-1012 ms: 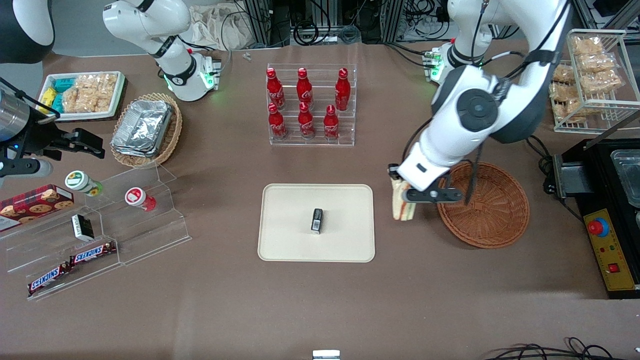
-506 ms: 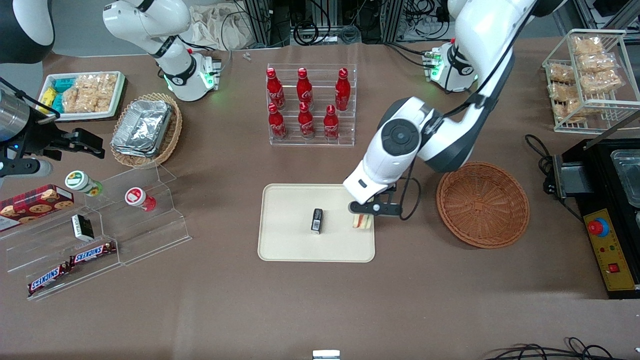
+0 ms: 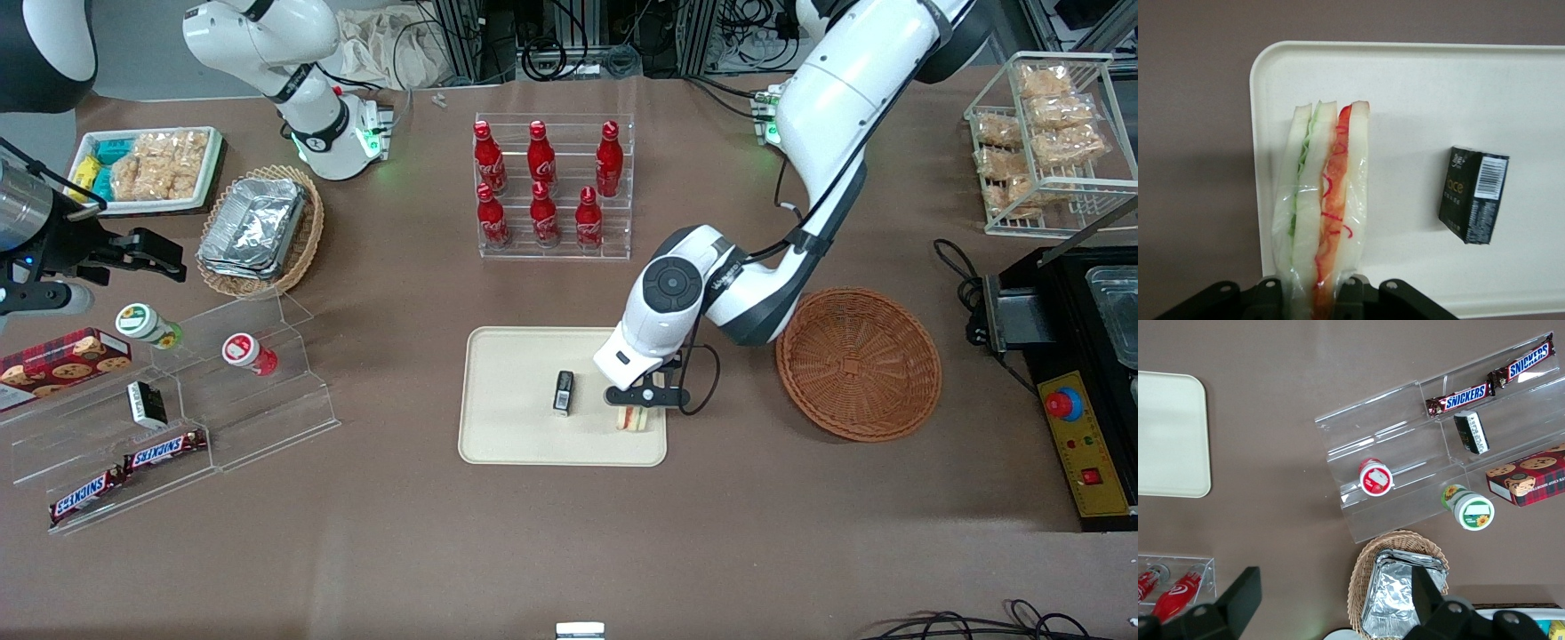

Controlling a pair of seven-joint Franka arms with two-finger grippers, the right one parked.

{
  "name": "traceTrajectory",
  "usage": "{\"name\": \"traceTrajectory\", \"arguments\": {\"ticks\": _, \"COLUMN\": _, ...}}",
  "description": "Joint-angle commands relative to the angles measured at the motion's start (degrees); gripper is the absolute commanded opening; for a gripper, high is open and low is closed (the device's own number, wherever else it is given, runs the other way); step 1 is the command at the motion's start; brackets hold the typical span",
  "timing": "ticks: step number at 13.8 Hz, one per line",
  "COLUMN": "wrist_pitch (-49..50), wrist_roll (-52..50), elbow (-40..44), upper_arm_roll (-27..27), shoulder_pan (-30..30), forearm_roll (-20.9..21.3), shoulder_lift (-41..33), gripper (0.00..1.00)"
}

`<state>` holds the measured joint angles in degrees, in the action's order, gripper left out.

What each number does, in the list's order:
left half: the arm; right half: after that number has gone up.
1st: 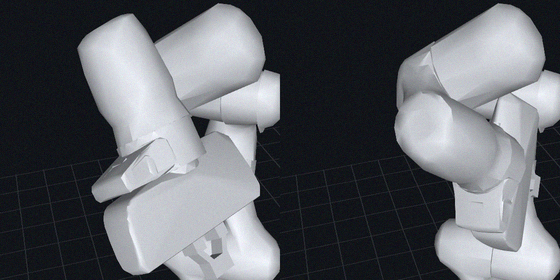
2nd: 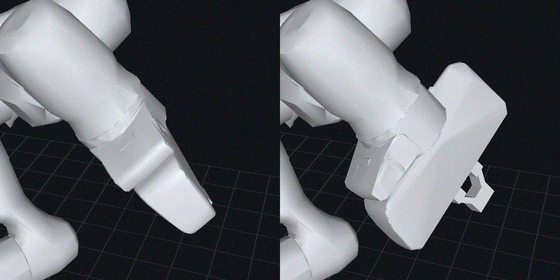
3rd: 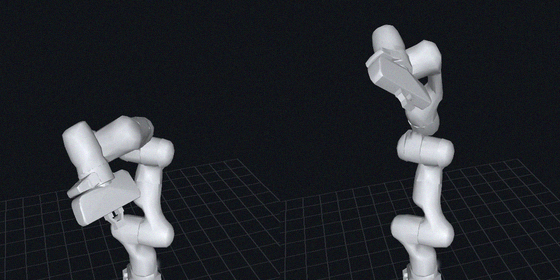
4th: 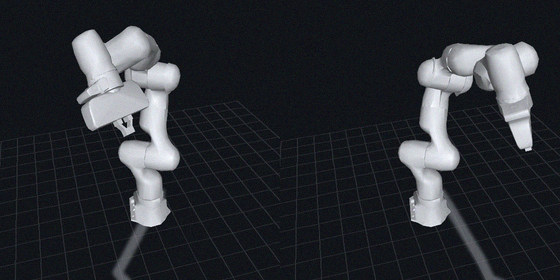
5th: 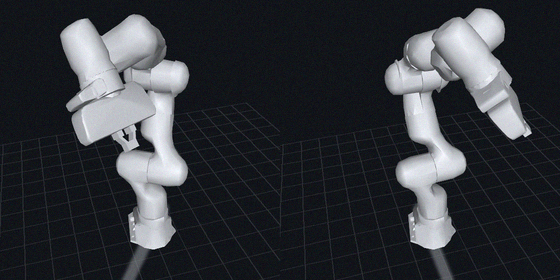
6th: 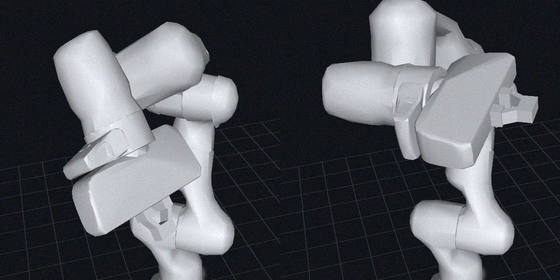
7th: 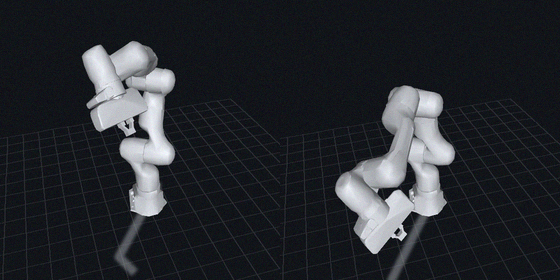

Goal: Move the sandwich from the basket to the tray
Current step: 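Lower the sandwich onto the tray beside the black box and release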

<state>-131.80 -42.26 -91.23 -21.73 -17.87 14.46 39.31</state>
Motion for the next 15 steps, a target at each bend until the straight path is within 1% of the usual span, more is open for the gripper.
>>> {"name": "traceTrajectory", "arguments": {"ticks": 1, "wrist_pitch": -1.2, "wrist_roll": -1.9, "elbow": 1.7, "upper_arm_roll": 0.5, "shoulder_pan": -0.8, "forearm_roll": 1.6, "shoulder_lift": 2.2, "gripper": 0.0}}
{"name": "traceTrajectory", "arguments": {"ticks": 4, "wrist_pitch": -1.8, "wrist_roll": -1.7, "elbow": 1.3, "upper_arm_roll": 0.6, "shoulder_pan": -0.8, "forearm_roll": 1.7, "shoulder_lift": 3.3, "gripper": 0.0}}
{"name": "traceTrajectory", "arguments": {"ticks": 6, "wrist_pitch": -1.7, "wrist_roll": -1.8, "elbow": 0.4, "upper_arm_roll": 0.6, "shoulder_pan": -0.7, "forearm_roll": 2.9, "shoulder_lift": 3.2, "gripper": 0.0}}
{"name": "traceTrajectory", "arguments": {"ticks": 7, "wrist_pitch": -1.4, "wrist_roll": -1.8, "elbow": 0.4, "upper_arm_roll": 0.6, "shoulder_pan": -0.7, "forearm_roll": 2.9, "shoulder_lift": 3.2, "gripper": 0.04}}
{"name": "traceTrajectory", "arguments": {"ticks": 8, "wrist_pitch": -1.4, "wrist_roll": -1.8, "elbow": 0.4, "upper_arm_roll": 0.6, "shoulder_pan": -0.5, "forearm_roll": 2.9, "shoulder_lift": 3.1, "gripper": 0.23}}
{"name": "traceTrajectory", "arguments": {"ticks": 9, "wrist_pitch": -1.4, "wrist_roll": -1.8, "elbow": 0.5, "upper_arm_roll": 0.6, "shoulder_pan": -0.5, "forearm_roll": 2.9, "shoulder_lift": 3.1, "gripper": 0.58}}
{"name": "traceTrajectory", "arguments": {"ticks": 10, "wrist_pitch": -1.4, "wrist_roll": -1.8, "elbow": 0.6, "upper_arm_roll": 0.6, "shoulder_pan": -0.6, "forearm_roll": 3.0, "shoulder_lift": 3.1, "gripper": 1.0}}
{"name": "traceTrajectory", "arguments": {"ticks": 13, "wrist_pitch": -1.4, "wrist_roll": -1.9, "elbow": 1.0, "upper_arm_roll": 0.6, "shoulder_pan": -0.8, "forearm_roll": 3.0, "shoulder_lift": 1.7, "gripper": 1.0}}
{"name": "traceTrajectory", "arguments": {"ticks": 15, "wrist_pitch": -0.9, "wrist_roll": -2.0, "elbow": 0.9, "upper_arm_roll": 0.6, "shoulder_pan": -0.4, "forearm_roll": 3.0, "shoulder_lift": -1.4, "gripper": 1.0}}
